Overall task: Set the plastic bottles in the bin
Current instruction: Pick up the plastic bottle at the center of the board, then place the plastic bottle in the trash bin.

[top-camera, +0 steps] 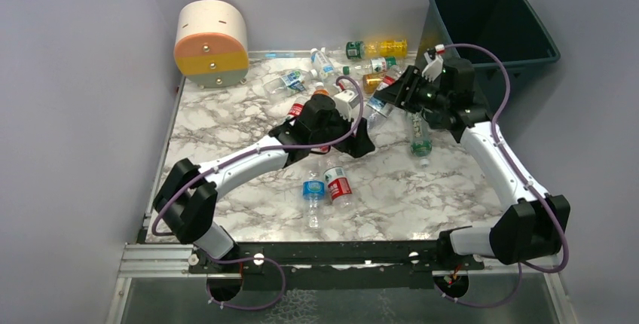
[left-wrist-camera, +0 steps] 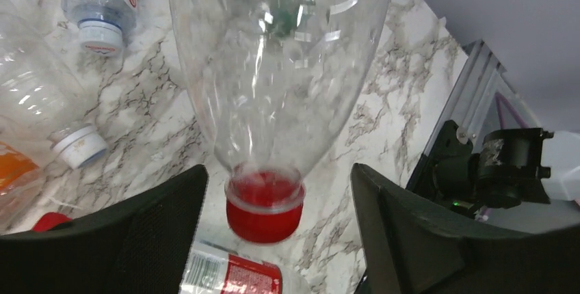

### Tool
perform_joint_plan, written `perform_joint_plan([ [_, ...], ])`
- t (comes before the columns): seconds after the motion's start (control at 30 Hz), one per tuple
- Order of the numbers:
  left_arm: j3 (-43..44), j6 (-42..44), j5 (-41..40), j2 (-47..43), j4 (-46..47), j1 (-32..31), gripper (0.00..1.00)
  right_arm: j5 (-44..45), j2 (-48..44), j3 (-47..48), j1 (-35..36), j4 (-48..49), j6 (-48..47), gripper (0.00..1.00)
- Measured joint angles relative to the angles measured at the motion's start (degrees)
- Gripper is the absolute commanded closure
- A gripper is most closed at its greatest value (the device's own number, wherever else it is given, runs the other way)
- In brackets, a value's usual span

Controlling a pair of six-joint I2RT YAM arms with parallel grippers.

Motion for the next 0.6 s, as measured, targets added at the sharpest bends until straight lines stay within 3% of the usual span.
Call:
perform_joint_plan([
  [0.07, 0.0, 0.74, -0.26, -1.46, -2.05, 0.04, 0.01, 0.85, 0.0, 2.43, 0.02, -1.4, -1.11, 0.51],
  [0.4, 2.73, 2.36, -2.8, -13.97, -6.69, 3.21, 0.01, 9.55, 1.44, 23.65, 0.02, -9.73, -8.04, 0.51],
  [0.6, 2.67, 2.8, -3.69, -15.98, -7.69, 5.05, 0.01, 20.31, 6.47, 40.15, 0.04, -13.42, -14.49, 0.51],
])
